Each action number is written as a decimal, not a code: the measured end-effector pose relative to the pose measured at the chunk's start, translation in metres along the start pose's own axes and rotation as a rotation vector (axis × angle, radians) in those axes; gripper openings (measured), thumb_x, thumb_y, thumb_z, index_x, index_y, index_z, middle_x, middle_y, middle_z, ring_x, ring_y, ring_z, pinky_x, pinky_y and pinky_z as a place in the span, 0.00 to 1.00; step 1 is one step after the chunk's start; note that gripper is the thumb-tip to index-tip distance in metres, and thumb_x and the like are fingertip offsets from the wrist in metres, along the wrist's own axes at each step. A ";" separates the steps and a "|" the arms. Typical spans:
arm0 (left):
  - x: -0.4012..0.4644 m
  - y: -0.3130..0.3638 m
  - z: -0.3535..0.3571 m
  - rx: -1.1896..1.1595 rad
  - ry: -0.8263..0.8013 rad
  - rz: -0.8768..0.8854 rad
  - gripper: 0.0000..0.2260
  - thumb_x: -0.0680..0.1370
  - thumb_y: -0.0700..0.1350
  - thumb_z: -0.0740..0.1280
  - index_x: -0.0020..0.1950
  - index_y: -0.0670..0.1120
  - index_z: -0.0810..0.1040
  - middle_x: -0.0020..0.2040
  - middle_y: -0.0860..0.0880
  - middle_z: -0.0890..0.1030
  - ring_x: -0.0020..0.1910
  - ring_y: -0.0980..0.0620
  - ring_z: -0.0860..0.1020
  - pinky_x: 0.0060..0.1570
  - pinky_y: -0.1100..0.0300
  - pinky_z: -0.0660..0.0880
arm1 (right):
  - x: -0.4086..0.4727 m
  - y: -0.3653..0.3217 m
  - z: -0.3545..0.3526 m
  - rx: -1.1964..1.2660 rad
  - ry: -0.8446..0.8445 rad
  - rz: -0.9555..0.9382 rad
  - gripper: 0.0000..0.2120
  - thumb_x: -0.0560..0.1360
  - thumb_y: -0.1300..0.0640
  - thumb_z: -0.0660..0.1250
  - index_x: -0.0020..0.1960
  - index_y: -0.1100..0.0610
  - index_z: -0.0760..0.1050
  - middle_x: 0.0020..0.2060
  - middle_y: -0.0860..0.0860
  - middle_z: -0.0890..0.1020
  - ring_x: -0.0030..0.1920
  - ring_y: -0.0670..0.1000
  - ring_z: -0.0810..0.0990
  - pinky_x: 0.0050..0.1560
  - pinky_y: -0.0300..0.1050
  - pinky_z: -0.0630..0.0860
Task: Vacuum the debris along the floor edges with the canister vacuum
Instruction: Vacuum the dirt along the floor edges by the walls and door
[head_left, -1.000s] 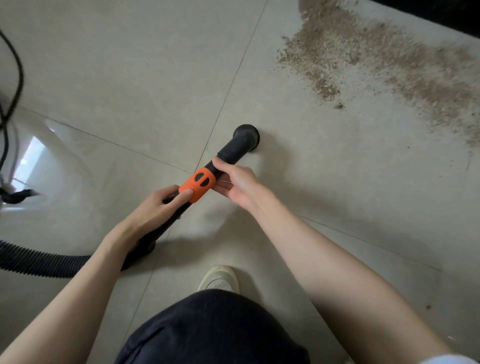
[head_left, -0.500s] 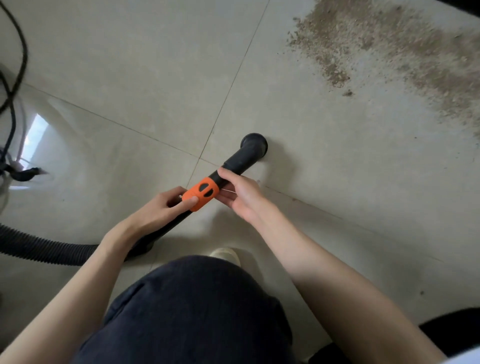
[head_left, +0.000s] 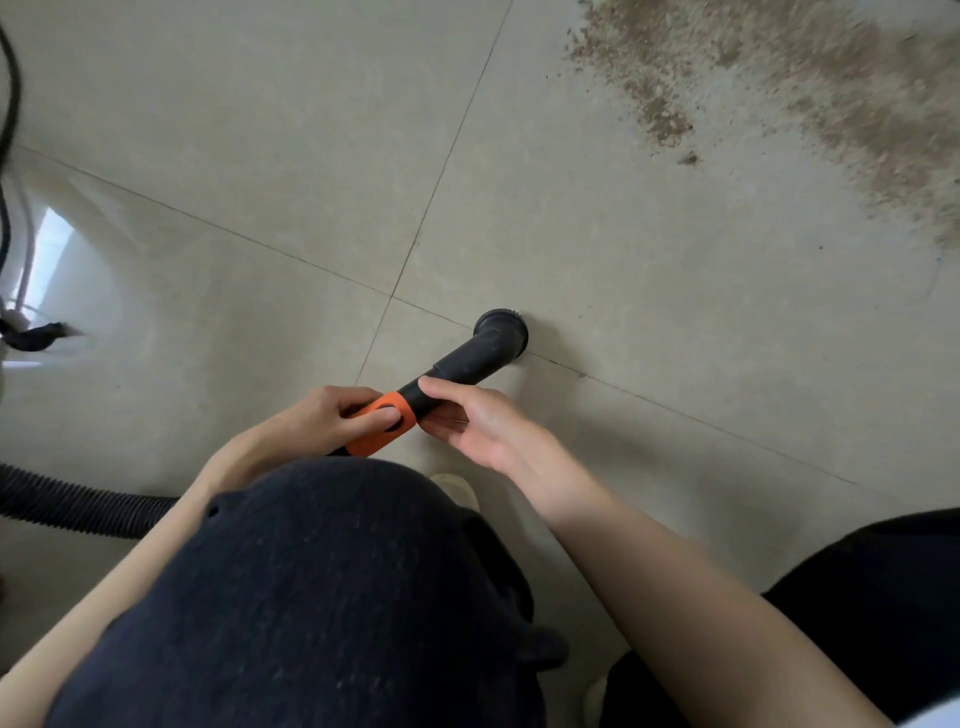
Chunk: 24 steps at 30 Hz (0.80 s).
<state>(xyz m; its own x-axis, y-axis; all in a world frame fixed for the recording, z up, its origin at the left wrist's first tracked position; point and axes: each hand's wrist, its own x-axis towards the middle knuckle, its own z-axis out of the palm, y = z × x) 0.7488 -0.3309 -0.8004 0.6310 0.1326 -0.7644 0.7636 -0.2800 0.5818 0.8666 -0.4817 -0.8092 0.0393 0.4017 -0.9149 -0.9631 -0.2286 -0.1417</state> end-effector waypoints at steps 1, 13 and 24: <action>0.003 0.002 0.001 0.016 -0.011 0.001 0.06 0.77 0.54 0.65 0.41 0.55 0.78 0.28 0.60 0.75 0.29 0.61 0.70 0.34 0.65 0.66 | -0.001 -0.001 -0.004 0.007 0.011 -0.006 0.06 0.74 0.65 0.71 0.50 0.63 0.77 0.43 0.57 0.83 0.44 0.52 0.82 0.45 0.42 0.79; 0.056 0.075 0.026 0.127 -0.010 0.129 0.12 0.78 0.55 0.64 0.37 0.50 0.74 0.32 0.52 0.72 0.31 0.56 0.69 0.33 0.65 0.64 | -0.016 -0.050 -0.052 0.148 0.121 -0.169 0.03 0.75 0.64 0.70 0.47 0.62 0.77 0.37 0.56 0.84 0.37 0.50 0.84 0.37 0.41 0.80; 0.061 0.102 0.005 0.128 0.144 0.166 0.13 0.79 0.55 0.61 0.48 0.45 0.76 0.38 0.50 0.79 0.36 0.52 0.76 0.40 0.60 0.71 | -0.016 -0.136 -0.052 0.169 0.204 -0.378 0.06 0.75 0.63 0.71 0.49 0.62 0.75 0.43 0.59 0.82 0.41 0.53 0.82 0.36 0.43 0.81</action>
<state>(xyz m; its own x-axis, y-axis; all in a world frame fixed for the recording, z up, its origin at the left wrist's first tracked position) 0.8642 -0.3557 -0.7890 0.7661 0.2060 -0.6088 0.6303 -0.4260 0.6491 1.0106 -0.5030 -0.7945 0.4317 0.2428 -0.8687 -0.9002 0.0549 -0.4320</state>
